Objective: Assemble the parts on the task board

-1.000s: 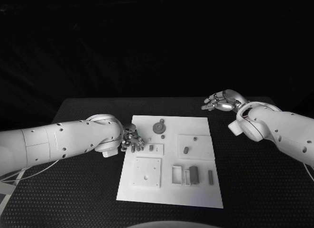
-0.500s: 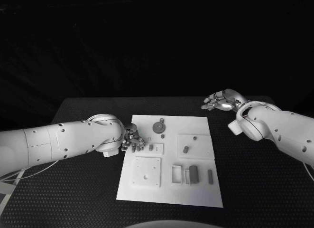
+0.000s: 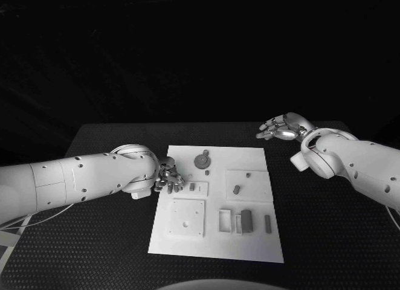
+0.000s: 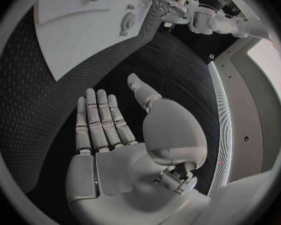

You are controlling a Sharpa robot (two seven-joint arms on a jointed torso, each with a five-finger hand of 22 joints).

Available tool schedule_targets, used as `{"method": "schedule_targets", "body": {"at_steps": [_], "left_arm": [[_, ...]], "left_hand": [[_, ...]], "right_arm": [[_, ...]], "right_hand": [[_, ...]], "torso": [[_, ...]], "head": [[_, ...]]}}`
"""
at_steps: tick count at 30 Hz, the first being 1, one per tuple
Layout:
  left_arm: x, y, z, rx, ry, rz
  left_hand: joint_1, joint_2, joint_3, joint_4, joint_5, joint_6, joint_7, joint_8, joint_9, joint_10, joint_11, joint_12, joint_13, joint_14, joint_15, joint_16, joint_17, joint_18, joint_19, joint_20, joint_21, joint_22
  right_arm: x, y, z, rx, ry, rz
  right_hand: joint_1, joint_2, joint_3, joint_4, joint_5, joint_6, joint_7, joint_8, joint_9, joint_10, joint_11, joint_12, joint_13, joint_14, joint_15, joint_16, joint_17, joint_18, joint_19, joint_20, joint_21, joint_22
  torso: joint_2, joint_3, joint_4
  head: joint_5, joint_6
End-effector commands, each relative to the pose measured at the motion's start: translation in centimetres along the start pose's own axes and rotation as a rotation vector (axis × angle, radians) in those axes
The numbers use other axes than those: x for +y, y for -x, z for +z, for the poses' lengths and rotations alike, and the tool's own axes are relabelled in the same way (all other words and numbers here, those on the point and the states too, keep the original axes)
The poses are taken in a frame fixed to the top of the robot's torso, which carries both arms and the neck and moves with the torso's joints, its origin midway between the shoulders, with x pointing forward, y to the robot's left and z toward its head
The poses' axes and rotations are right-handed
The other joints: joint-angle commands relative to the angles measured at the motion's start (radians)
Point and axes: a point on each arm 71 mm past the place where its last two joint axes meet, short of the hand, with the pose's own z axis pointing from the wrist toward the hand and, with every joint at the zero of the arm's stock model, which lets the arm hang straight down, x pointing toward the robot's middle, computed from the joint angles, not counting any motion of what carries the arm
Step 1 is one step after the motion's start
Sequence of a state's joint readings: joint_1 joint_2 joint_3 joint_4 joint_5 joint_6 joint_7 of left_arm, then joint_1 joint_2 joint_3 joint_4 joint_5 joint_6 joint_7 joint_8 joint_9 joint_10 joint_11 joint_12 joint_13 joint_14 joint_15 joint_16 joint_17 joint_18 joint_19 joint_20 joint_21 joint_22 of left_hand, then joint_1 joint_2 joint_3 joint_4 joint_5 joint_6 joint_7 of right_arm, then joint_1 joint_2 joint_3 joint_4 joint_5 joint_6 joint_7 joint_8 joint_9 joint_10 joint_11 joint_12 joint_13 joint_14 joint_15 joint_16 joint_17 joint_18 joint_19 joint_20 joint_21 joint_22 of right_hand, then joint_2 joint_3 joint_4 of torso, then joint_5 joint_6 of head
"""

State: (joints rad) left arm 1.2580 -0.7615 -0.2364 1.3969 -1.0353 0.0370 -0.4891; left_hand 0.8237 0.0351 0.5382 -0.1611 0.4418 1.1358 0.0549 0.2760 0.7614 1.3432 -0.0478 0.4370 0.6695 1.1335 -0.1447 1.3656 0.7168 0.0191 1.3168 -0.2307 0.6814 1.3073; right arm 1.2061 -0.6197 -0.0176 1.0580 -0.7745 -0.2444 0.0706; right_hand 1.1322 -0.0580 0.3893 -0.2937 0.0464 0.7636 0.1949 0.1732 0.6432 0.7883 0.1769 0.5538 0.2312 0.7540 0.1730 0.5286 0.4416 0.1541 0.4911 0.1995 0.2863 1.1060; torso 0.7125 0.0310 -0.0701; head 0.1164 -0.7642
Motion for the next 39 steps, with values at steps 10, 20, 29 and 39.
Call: {"method": "schedule_targets", "body": {"at_steps": [10,20,29,39], "left_arm": [[0.2,-0.4,0.1,0.013,0.017,-0.023],[0.3,-0.1,0.2,-0.018,0.014,-0.047],[0.9,0.3,0.0,-0.065,0.004,-0.092],[0.2,4.0,-1.6,-0.279,-0.176,-0.321]], "left_hand": [[-0.089,-0.086,-0.036,-0.008,-0.153,-0.012,0.006,-0.011,0.003,-0.005,0.004,-0.004,0.003,-0.006,-0.004,0.000,-0.005,0.064,-0.006,-0.014,-0.014,0.016],[-0.098,-0.106,-0.042,0.008,-0.182,-0.014,0.006,-0.014,0.003,-0.007,0.005,-0.003,0.004,-0.007,-0.005,0.000,-0.005,0.067,-0.007,-0.013,-0.018,0.016],[-0.110,-0.147,-0.040,0.050,-0.302,-0.015,0.004,-0.016,0.003,-0.005,0.001,0.002,0.009,-0.004,-0.007,0.005,-0.004,0.072,-0.001,-0.016,-0.021,0.017],[-0.021,-0.161,-0.016,0.014,-0.256,-0.118,0.052,-0.061,-0.006,-0.108,0.048,-0.034,0.000,-0.079,0.035,-0.044,-0.024,0.075,-0.070,0.024,-0.077,0.002]], "right_arm": [[-0.1,0.0,0.0,0.009,0.001,0.006],[-0.1,0.0,0.0,0.007,0.001,0.005],[-0.1,-0.1,0.0,0.008,0.001,0.006],[-0.3,0.1,-0.1,0.002,-0.002,0.006]], "right_hand": [[0.001,0.003,-0.009,0.001,0.001,-0.008,0.025,0.003,-0.001,0.008,0.002,-0.003,-0.004,0.003,0.007,-0.008,0.002,-0.019,-0.009,0.001,-0.007,0.002],[-0.001,0.003,-0.010,0.000,0.001,-0.008,0.025,0.003,-0.002,0.007,0.002,-0.003,-0.006,0.002,0.008,-0.010,0.002,-0.020,-0.010,0.001,-0.008,0.003],[-0.001,0.003,-0.010,0.000,0.001,-0.009,0.025,0.003,-0.002,0.007,0.003,-0.003,-0.007,0.001,0.008,-0.011,0.002,-0.020,-0.011,0.001,-0.009,0.003],[0.000,0.003,-0.011,0.000,0.001,-0.009,0.025,0.003,-0.002,0.007,0.003,-0.003,-0.008,0.001,0.008,-0.012,0.002,-0.020,-0.011,0.001,-0.009,0.004]], "torso": [[0.000,0.0000,-0.0005],[0.000,-0.0001,0.0002],[0.000,-0.0001,-0.0003],[0.000,0.0000,0.0001]], "head": [[-0.001,-0.002],[-0.001,-0.001],[-0.001,0.001],[-0.004,0.013]]}}
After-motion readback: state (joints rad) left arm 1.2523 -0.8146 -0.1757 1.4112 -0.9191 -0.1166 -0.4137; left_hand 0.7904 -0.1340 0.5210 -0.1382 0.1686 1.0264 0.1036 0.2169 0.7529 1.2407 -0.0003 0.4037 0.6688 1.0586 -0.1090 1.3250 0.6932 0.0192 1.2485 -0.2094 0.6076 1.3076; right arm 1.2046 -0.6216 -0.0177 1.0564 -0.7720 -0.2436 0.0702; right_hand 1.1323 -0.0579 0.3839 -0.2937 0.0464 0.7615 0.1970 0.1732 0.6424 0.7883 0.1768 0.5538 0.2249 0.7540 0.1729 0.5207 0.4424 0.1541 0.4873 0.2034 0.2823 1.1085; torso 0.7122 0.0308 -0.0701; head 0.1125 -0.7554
